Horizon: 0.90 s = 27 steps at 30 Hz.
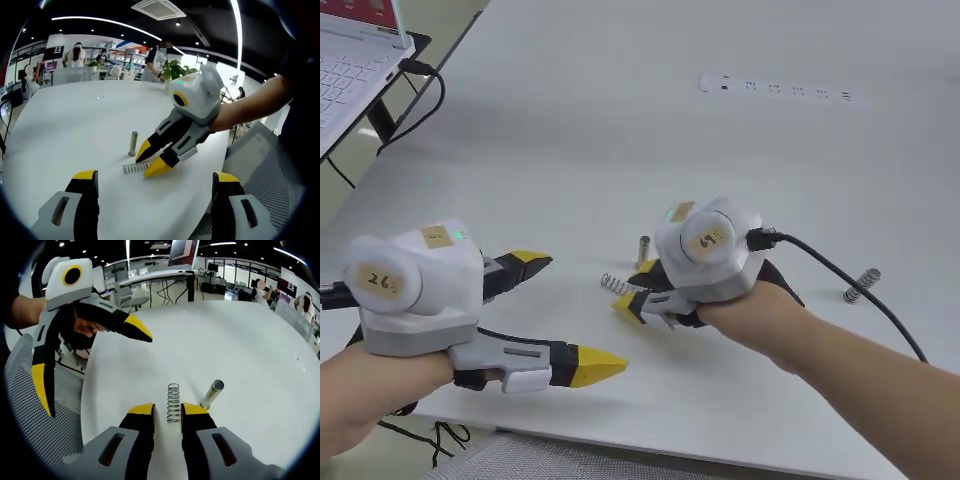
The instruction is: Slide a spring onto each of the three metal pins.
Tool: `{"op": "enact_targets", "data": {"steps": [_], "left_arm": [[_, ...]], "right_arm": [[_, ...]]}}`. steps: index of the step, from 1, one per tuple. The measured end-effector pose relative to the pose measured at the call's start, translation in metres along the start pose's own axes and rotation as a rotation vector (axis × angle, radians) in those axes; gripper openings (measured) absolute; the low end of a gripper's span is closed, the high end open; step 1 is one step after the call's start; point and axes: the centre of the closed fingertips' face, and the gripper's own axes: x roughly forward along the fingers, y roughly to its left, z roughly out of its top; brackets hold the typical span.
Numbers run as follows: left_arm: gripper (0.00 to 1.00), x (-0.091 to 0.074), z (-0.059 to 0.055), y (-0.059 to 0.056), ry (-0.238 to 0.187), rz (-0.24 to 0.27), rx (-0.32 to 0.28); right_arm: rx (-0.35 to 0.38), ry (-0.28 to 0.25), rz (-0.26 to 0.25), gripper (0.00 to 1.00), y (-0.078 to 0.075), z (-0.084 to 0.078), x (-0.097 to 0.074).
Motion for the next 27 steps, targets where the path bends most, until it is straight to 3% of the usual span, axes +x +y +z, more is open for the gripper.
{"op": "enact_targets", "data": {"steps": [5,8,15,27], "left_arm": [[0.91,0.000,-0.001,0.000,0.003,-0.002,-0.002],[0.91,-0.001,-0.002,0.000,0.008,-0.002,-0.001],[0.91,0.000,0.000,0.001,0.005,-0.003,0.002],[0.90,0.008,0.007,-0.006,0.004,-0.028,0.022]], "right_arm": [[0.012,0.004,-0.005,0.14,-0.001,-0.004,0.002],[0.006,0.035,-0.053,0.08,-0.008,-0.009,0.000],[-0.055,0.029,-0.036,0.08,-0.001,-0.009,-0.001],[-0.044,-0.038,-0.025,0.07,0.002,-0.004,-0.037]]}}
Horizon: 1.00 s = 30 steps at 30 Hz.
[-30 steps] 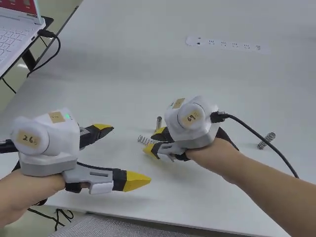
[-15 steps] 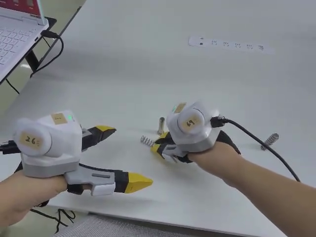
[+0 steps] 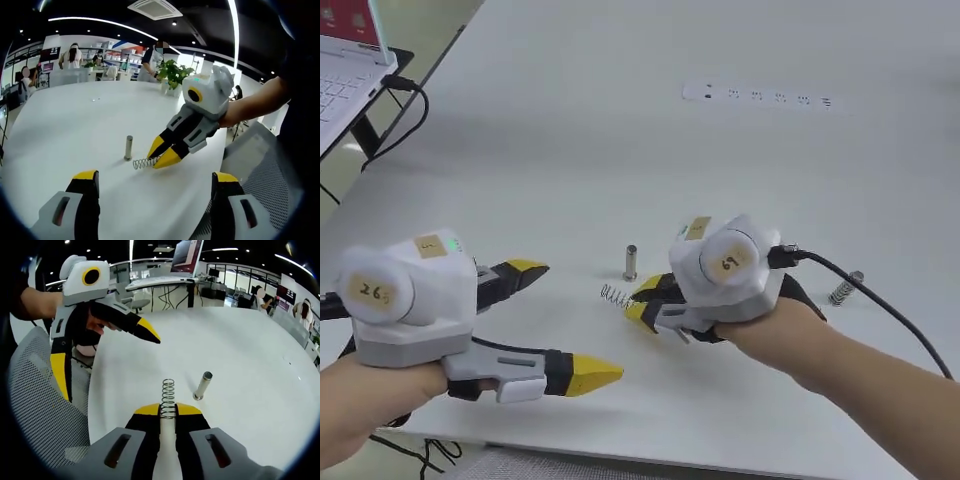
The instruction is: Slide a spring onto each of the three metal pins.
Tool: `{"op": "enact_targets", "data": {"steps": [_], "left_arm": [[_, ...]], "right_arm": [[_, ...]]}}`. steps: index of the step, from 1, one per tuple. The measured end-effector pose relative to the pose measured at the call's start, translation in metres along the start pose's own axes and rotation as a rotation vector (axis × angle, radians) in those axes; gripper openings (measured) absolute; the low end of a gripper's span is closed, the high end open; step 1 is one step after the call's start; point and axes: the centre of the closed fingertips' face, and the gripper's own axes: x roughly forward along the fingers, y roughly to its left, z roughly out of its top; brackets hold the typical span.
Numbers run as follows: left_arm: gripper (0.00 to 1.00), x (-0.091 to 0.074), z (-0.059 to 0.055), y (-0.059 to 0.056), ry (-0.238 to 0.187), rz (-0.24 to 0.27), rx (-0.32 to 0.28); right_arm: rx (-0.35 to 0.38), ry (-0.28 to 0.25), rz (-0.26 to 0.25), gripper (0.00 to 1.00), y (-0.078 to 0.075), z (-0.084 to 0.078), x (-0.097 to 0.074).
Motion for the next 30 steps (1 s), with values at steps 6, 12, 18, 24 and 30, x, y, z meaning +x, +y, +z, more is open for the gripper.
{"op": "enact_targets", "data": {"steps": [6,12,18,24,30], "left_arm": [[0.88,0.005,0.004,-0.004,0.004,-0.022,0.013],[0.84,0.010,0.004,-0.008,0.021,-0.052,0.026],[0.66,0.013,0.008,-0.015,0.024,-0.107,0.052],[0.54,0.021,0.013,-0.019,0.027,-0.146,0.075],[0.39,0.029,0.017,-0.028,0.025,-0.191,0.112]], "right_arm": [[-0.017,-0.012,-0.010,0.07,-0.002,-0.001,-0.018],[-0.060,-0.020,-0.002,0.07,0.002,0.001,-0.030],[-0.150,-0.017,0.026,0.07,0.011,0.002,-0.040],[-0.184,-0.014,0.028,0.07,0.009,-0.001,-0.050],[-0.208,-0.016,0.038,0.07,0.011,-0.002,-0.057]]}}
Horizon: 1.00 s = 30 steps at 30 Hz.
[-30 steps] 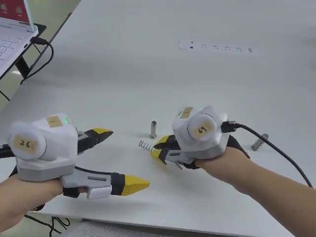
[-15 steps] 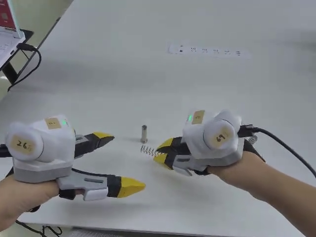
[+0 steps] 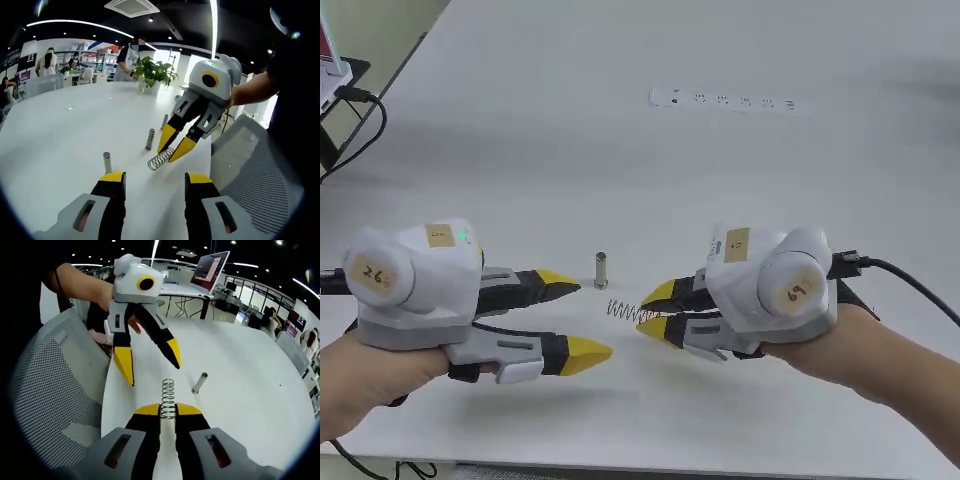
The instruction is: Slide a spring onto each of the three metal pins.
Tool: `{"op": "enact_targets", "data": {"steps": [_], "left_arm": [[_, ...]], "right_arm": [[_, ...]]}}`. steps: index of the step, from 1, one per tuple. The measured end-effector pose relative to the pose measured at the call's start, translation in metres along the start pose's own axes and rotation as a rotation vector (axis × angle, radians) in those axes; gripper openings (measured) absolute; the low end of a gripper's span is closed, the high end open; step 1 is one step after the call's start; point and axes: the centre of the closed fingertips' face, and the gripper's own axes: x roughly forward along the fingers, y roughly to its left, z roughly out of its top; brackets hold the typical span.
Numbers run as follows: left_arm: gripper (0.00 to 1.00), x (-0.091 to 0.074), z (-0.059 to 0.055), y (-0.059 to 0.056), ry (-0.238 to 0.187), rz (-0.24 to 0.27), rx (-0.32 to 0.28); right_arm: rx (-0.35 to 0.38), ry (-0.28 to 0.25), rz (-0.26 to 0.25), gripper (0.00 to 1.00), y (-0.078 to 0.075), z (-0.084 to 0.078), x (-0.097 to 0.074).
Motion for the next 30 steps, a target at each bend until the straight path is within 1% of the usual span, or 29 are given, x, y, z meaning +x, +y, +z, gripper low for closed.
{"op": "enact_targets", "data": {"steps": [2,4,7,8,11,15,20,24,27,30], "left_arm": [[0.34,0.003,0.003,-0.004,-0.005,-0.018,0.020],[0.29,0.005,0.005,-0.006,-0.004,-0.032,0.027],[0.29,0.008,0.006,-0.008,-0.002,-0.041,0.034],[0.28,0.009,0.006,-0.009,-0.001,-0.044,0.047],[0.25,0.010,0.007,-0.010,-0.001,-0.055,0.050],[0.18,0.013,0.007,-0.014,0.005,-0.077,0.069],[0.16,0.015,0.011,-0.017,-0.008,-0.094,0.068],[0.10,0.016,0.014,-0.021,-0.015,-0.113,0.076],[0.09,0.016,0.015,-0.023,-0.017,-0.124,0.081],[0.07,0.017,0.015,-0.028,-0.020,-0.143,0.088]], "right_arm": [[-0.009,-0.003,0.008,0.07,0.002,0.000,-0.002],[-0.017,0.000,0.016,0.07,0.004,0.000,-0.002],[-0.029,0.011,0.016,0.07,0.006,-0.002,-0.003],[-0.029,0.009,0.020,0.07,0.007,-0.002,-0.003],[-0.028,-0.002,0.022,0.07,0.008,0.000,-0.004],[-0.037,-0.017,0.028,0.07,0.010,0.004,-0.006],[-0.052,-0.033,0.037,0.07,0.011,0.007,-0.010],[-0.062,-0.048,0.057,0.07,0.014,0.009,-0.014],[-0.066,-0.058,0.072,0.07,0.016,0.010,-0.016],[-0.073,-0.061,0.080,0.07,0.018,0.010,-0.018]]}}
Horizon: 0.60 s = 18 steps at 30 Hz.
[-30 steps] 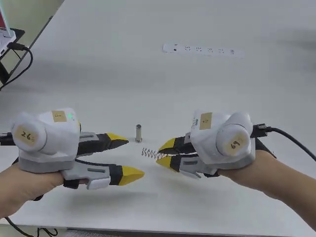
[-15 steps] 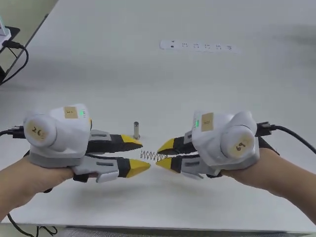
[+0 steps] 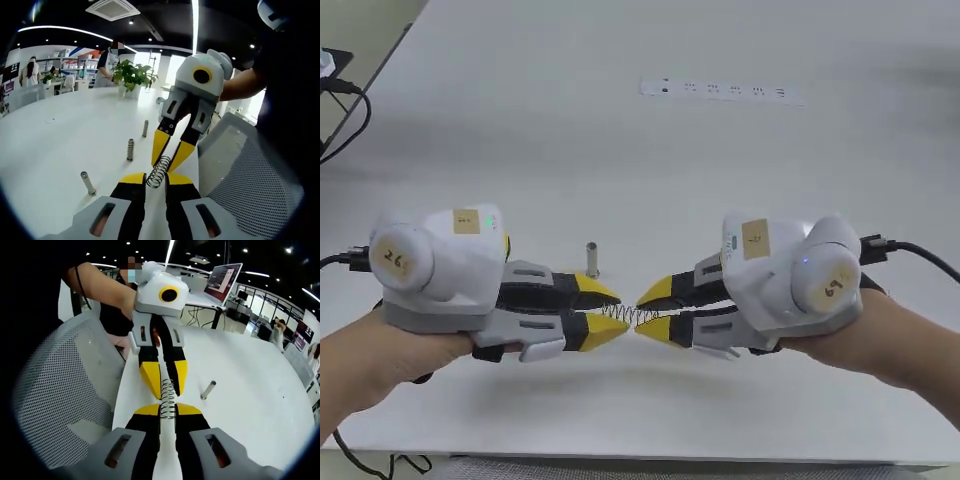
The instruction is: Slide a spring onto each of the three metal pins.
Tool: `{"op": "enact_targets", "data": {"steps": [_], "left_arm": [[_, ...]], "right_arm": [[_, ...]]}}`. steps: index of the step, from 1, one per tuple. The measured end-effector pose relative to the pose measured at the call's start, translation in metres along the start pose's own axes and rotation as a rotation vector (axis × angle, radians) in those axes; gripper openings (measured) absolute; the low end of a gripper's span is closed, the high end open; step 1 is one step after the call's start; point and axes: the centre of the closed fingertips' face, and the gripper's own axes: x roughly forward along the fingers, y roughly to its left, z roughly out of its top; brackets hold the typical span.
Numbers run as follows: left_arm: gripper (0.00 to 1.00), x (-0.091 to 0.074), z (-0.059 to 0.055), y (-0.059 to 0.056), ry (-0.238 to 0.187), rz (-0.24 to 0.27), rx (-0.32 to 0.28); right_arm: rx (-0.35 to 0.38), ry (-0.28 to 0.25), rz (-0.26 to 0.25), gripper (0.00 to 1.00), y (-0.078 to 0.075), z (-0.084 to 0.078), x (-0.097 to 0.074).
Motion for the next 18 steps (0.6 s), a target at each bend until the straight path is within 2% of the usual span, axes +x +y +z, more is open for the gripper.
{"op": "enact_targets", "data": {"steps": [5,15,16,18], "left_arm": [[0.06,0.001,0.001,-0.005,-0.001,-0.014,0.035],[0.03,0.002,0.002,-0.011,-0.004,-0.031,0.058],[0.02,0.001,0.002,-0.012,-0.003,-0.037,0.056],[0.02,0.001,0.002,-0.013,-0.004,-0.040,0.055]], "right_arm": [[0.003,-0.003,0.018,0.07,0.002,-0.001,-0.001],[0.008,-0.008,0.032,0.08,0.006,-0.002,-0.004],[-0.023,0.018,0.028,0.08,0.003,-0.006,-0.006],[0.004,-0.004,0.037,0.08,0.006,-0.002,-0.007]]}}
